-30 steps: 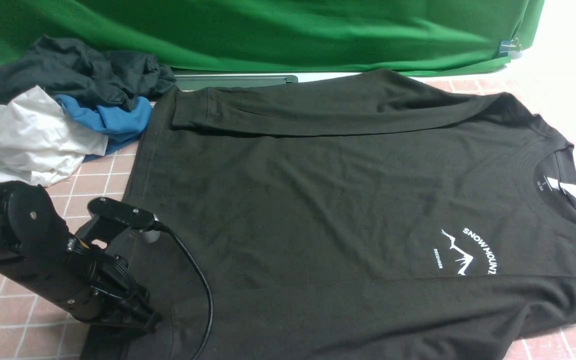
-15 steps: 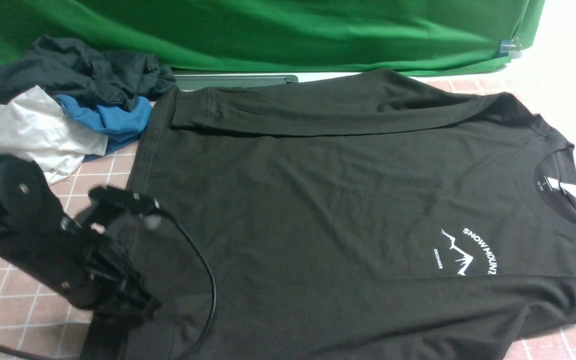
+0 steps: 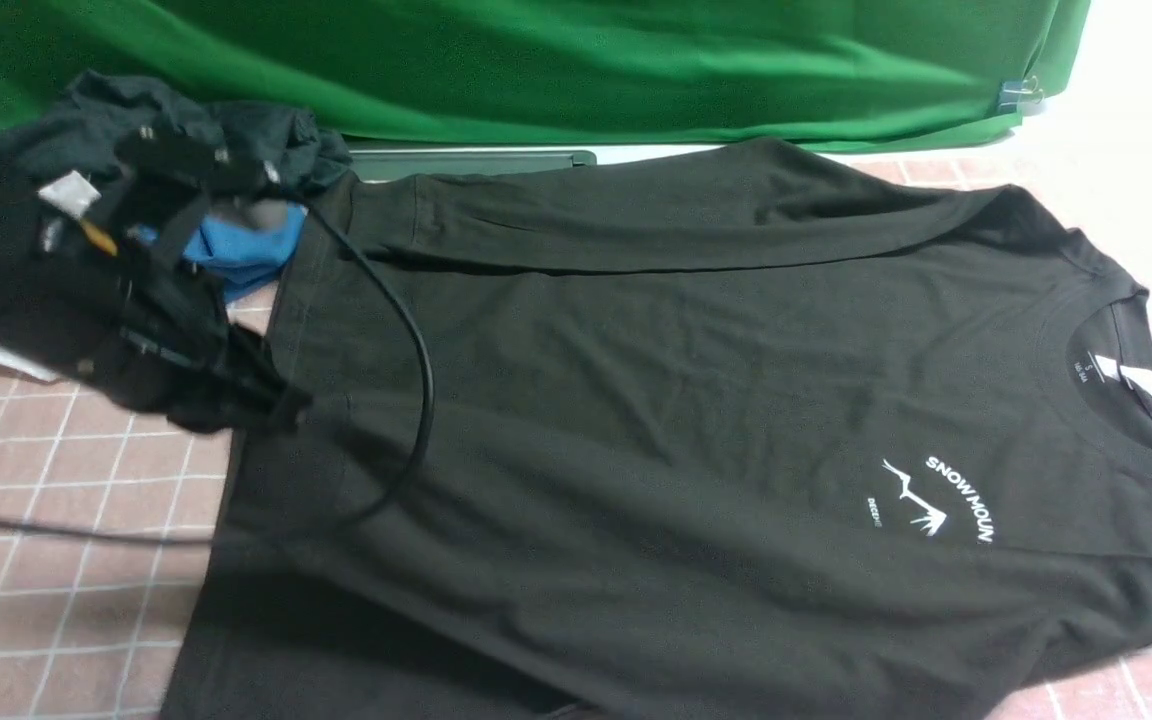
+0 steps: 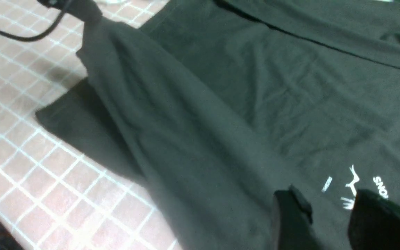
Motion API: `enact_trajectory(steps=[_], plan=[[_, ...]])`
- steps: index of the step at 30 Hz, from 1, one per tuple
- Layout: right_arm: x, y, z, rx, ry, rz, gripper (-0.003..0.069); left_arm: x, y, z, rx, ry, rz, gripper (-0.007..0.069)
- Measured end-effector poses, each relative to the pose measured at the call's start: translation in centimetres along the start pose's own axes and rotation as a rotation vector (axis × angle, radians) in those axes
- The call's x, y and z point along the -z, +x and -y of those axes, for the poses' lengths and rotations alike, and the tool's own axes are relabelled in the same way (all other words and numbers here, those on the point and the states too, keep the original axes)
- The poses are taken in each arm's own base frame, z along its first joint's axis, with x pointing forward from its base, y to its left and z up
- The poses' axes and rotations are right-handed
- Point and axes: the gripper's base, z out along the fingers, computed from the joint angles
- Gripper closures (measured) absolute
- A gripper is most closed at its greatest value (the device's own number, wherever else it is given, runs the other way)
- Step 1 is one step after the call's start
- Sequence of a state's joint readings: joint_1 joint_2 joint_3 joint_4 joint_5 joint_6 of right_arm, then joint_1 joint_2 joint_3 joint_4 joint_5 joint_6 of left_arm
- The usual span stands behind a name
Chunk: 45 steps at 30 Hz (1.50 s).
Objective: Fold a long-sleeved shirt over a pink coffee tablecloth.
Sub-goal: 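Fold the left side of the black T-shirt inward over its body, then grab the top left corner of the dark shirt with the left gripper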
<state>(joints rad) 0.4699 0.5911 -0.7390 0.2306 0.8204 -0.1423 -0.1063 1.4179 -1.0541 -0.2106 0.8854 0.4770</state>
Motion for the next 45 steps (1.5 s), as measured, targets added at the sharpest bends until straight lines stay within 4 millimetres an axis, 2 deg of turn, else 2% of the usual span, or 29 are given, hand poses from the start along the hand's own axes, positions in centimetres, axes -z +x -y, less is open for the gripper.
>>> enact_trajectory(steps=[5, 11, 12, 13, 15, 20, 24, 25, 27, 28, 29, 30, 33, 34, 37, 38, 42, 45], plan=[[0.0, -0.4, 0.1, -0.005, 0.006, 0.041, 0.0421, -1.2, -2.2, -1.4, -0.013, -0.038, -0.011, 0.0589], [0.0, -0.5, 0.1, -0.015, 0.007, 0.051, 0.0421, -3.8, -4.5, -3.0, 0.001, -0.069, -0.029, 0.0589], [0.0, -0.5, 0.1, -0.022, 0.007, 0.051, 0.0421, -4.9, -5.0, -3.6, 0.000, -0.086, -0.048, 0.0589], [0.0, -0.5, 0.1, -0.023, 0.007, 0.051, 0.0421, -5.0, -5.1, -3.6, 0.000, -0.088, -0.050, 0.0589], [0.0, -0.5, 0.1, -0.029, 0.007, 0.051, 0.0421, -6.8, -5.5, -4.5, 0.009, -0.114, -0.082, 0.0589], [0.0, -0.5, 0.1, -0.047, 0.006, 0.051, 0.0421, -9.7, -5.6, -5.7, 0.043, -0.169, -0.128, 0.0572], [0.0, -0.5, 0.1, -0.073, 0.005, 0.051, 0.0419, -10.9, -5.6, -6.3, 0.014, -0.205, -0.157, 0.0491], [0.0, -0.5, 0.1, -0.084, 0.006, 0.051, 0.0419, -11.0, -5.5, -6.4, 0.004, -0.213, -0.163, 0.0459], [0.0, -0.4, 0.3, -0.122, 0.024, 0.049, 0.0419, -11.0, -5.7, -6.6, 0.002, -0.228, -0.165, 0.0330], [0.0, -0.4, 0.3, -0.116, 0.030, 0.048, 0.0419, -11.0, -5.7, -6.6, 0.002, -0.228, -0.165, 0.0319], [0.1, -0.6, 0.6, -0.132, 0.069, 0.039, 0.0419, -10.5, -6.0, -6.6, 0.025, -0.230, -0.144, 0.0223], [0.2, -0.7, 0.8, -0.135, 0.089, 0.031, 0.0419, -10.1, -6.3, -6.5, 0.031, -0.223, -0.122, 0.0173], [0.7, -1.7, 1.2, -0.130, 0.143, 0.025, 0.0419, -8.8, -7.4, -5.9, -0.045, -0.189, -0.023, 0.0079], [0.8, -1.9, 1.2, -0.130, 0.148, 0.026, 0.0419, -8.5, -7.8, -5.8, -0.087, -0.186, 0.003, 0.0069], [0.8, -2.8, 1.3, -0.134, 0.159, 0.025, 0.0406, -8.2, -9.5, -5.2, -0.204, -0.217, 0.120, 0.0074], [0.7, -2.8, 1.3, -0.133, 0.161, 0.021, 0.0400, -8.3, -9.5, -5.2, -0.207, -0.217, 0.120, 0.0076], [-0.7, -3.4, 1.7, -0.121, 0.187, -0.038, 0.0280, -9.9, -11.5, -5.7, -0.334, -0.273, 0.156, 0.0165], [-2.2, -3.5, 2.1, -0.120, 0.195, -0.098, 0.0211, -12.5, -12.1, -6.5, -0.406, -0.287, 0.119, 0.0213]])
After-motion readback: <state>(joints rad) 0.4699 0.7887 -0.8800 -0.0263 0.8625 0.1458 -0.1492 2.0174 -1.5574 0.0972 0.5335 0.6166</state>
